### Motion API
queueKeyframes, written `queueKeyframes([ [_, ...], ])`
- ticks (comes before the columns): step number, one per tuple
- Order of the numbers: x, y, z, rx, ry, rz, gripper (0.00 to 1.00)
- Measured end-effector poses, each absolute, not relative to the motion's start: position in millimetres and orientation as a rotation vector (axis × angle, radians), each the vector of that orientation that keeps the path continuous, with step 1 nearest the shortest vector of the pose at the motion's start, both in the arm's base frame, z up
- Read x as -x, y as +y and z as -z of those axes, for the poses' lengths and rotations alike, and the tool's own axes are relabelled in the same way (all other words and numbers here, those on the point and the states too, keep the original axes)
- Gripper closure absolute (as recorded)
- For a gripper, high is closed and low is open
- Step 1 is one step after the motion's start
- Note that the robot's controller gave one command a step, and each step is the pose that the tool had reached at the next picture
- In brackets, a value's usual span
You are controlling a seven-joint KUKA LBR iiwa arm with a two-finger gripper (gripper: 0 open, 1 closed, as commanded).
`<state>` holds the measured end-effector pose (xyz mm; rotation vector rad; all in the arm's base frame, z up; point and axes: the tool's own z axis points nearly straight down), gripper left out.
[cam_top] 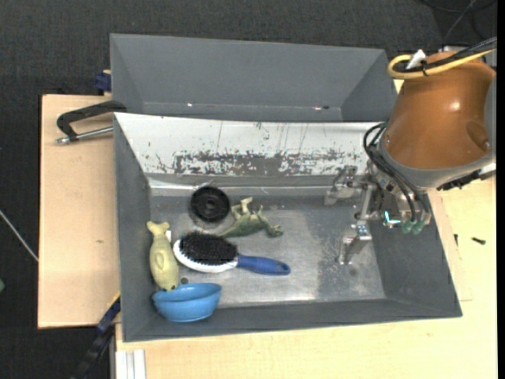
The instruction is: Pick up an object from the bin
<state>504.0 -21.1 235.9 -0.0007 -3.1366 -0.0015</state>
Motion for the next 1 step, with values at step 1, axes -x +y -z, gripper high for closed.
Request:
queueKeyframes([
  [1,-515.5,50.2,-70.3,-0.144,-3.146,0.004,0.0],
])
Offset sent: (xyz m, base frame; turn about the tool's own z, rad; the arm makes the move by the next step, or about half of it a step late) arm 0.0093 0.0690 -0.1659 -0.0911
